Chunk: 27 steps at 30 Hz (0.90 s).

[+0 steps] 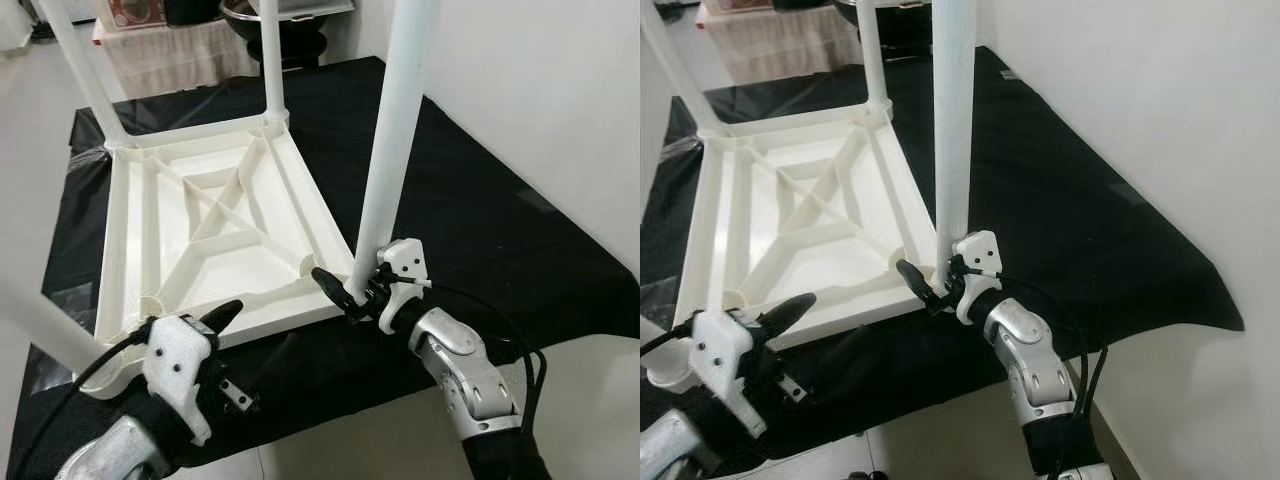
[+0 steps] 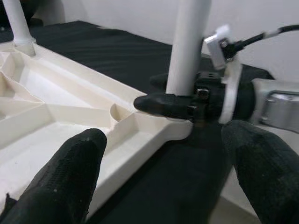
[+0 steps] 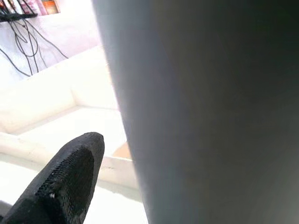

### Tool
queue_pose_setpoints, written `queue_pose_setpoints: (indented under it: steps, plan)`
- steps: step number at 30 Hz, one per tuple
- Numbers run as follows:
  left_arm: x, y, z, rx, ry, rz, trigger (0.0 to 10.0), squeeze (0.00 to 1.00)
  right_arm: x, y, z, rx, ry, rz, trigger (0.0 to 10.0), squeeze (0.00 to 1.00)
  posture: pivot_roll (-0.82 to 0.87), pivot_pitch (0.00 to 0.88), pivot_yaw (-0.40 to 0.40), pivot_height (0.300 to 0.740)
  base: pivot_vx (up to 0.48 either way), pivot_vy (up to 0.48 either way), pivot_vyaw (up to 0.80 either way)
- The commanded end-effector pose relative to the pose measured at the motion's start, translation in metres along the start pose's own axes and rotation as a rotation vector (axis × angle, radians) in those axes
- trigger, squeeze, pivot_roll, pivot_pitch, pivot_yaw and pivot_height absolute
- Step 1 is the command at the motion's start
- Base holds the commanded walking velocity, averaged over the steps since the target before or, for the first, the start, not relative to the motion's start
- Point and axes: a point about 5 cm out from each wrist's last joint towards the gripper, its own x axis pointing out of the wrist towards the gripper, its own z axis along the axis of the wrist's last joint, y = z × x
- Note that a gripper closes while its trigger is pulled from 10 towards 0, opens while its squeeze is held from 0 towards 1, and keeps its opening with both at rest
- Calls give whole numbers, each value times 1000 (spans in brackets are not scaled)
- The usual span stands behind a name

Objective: Building children table

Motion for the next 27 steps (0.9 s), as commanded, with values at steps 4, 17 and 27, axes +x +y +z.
queue_pose_setpoints:
  steps: [4,17,27]
  plan:
    - [-16,9,7,5,18,30,10000,0,5,3,-11,12,61,-7,10000,0,125,191,2,740,0,0,0]
    - [-31,22,-21,-3,96,311,10000,0,2,2,-5,-12,30,73,10000,0,129,193,-5,740,0,0,308]
    - [-37,21,-37,-48,149,384,10000,0,-3,4,-1,-18,8,147,10000,0,125,190,1,740,0,0,800]
